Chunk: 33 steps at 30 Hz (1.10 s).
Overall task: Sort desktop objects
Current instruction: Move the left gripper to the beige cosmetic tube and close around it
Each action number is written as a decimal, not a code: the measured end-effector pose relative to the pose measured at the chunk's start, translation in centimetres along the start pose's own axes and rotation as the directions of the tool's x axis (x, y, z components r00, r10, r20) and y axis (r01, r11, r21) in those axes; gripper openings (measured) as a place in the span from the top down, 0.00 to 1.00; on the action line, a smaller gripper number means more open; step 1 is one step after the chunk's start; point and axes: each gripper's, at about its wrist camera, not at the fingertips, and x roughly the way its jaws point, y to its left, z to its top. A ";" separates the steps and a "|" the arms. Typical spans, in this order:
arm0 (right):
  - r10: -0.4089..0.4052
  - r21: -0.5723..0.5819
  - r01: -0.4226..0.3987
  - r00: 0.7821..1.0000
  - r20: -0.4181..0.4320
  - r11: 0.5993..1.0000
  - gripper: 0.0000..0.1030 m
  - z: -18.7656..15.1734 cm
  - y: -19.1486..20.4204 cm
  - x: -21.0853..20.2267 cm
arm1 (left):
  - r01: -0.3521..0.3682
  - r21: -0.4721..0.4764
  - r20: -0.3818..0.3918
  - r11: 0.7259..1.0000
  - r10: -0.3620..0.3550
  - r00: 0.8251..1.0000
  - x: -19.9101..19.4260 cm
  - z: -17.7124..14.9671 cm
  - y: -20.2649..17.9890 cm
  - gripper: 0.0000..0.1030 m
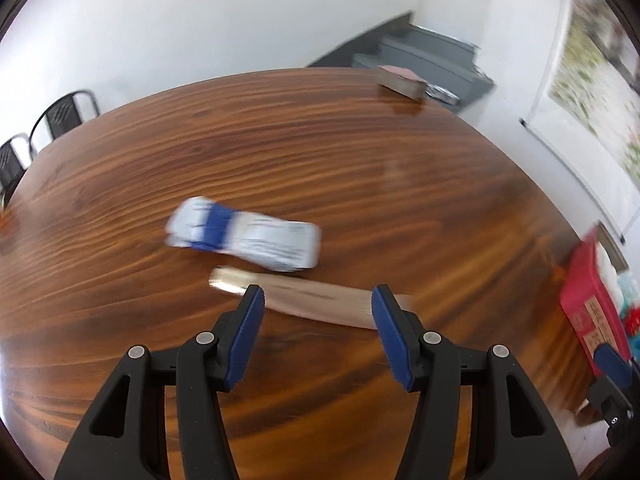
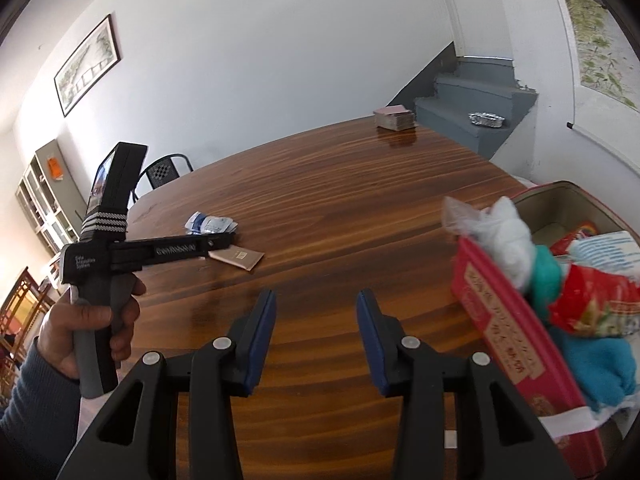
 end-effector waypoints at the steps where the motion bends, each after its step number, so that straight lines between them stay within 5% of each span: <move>1: 0.000 0.001 0.000 1.000 -0.006 1.000 0.55 -0.1 0.2 0.1 | -0.004 -0.022 -0.002 1.000 0.004 1.000 0.1 0.0 1.0 0.42; 6: 0.012 0.025 -0.011 0.999 -0.034 1.000 0.55 -0.3 0.0 0.7 | -0.018 -0.103 -0.012 0.995 0.017 1.000 0.8 0.2 4.8 0.42; 15: -0.001 0.015 0.002 0.999 -0.053 1.000 0.55 -0.4 0.3 1.3 | 0.016 -0.160 -0.028 0.987 -0.021 0.999 2.8 1.7 5.5 0.42; 33: -0.001 -0.004 0.001 0.998 -0.068 1.000 0.55 -0.5 0.7 1.4 | 0.026 -0.001 -0.050 1.000 -0.026 0.998 1.0 -1.3 2.4 0.42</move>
